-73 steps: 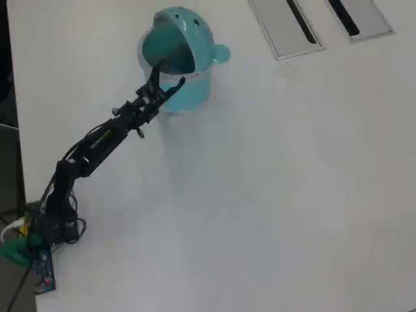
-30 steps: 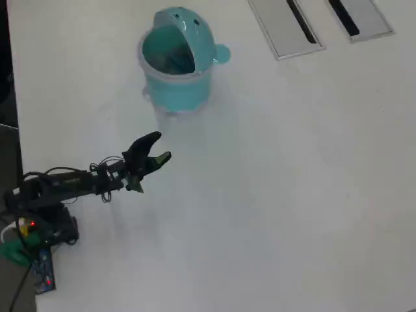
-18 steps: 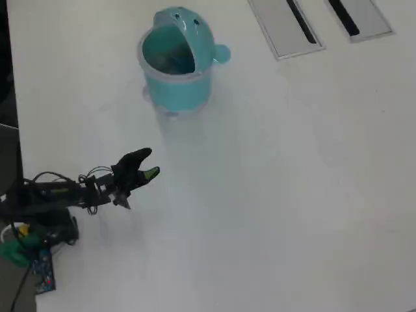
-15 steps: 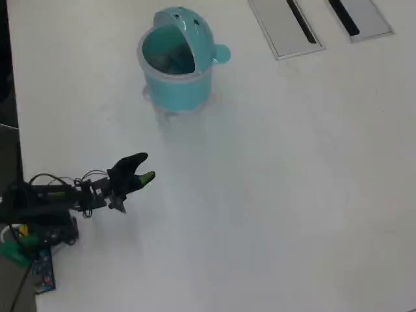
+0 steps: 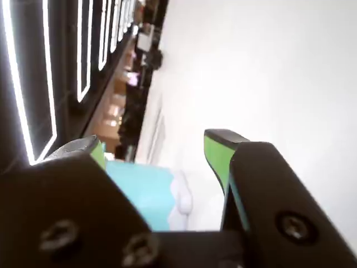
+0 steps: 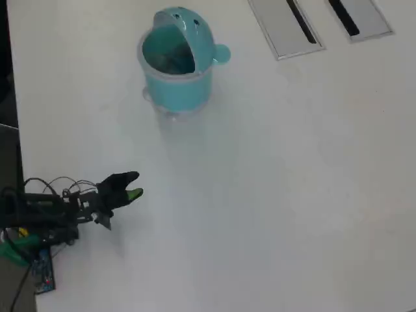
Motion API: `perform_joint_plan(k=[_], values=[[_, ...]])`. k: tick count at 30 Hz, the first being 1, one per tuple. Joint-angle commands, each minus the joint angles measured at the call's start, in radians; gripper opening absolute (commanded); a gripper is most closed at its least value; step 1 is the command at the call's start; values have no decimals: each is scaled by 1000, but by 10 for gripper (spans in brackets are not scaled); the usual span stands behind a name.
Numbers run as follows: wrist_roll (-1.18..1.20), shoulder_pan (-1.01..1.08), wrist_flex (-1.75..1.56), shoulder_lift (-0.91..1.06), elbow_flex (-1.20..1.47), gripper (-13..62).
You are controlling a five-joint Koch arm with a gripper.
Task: Grasp RGB lego blocks and put them in the bin one by one.
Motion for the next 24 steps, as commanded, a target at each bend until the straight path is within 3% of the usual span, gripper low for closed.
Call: perform_joint_plan(k=[1, 11, 24], values=[[40, 5, -95, 34, 3, 321], [54, 23, -77, 97, 169, 320], [80, 38, 160, 110, 178, 332]])
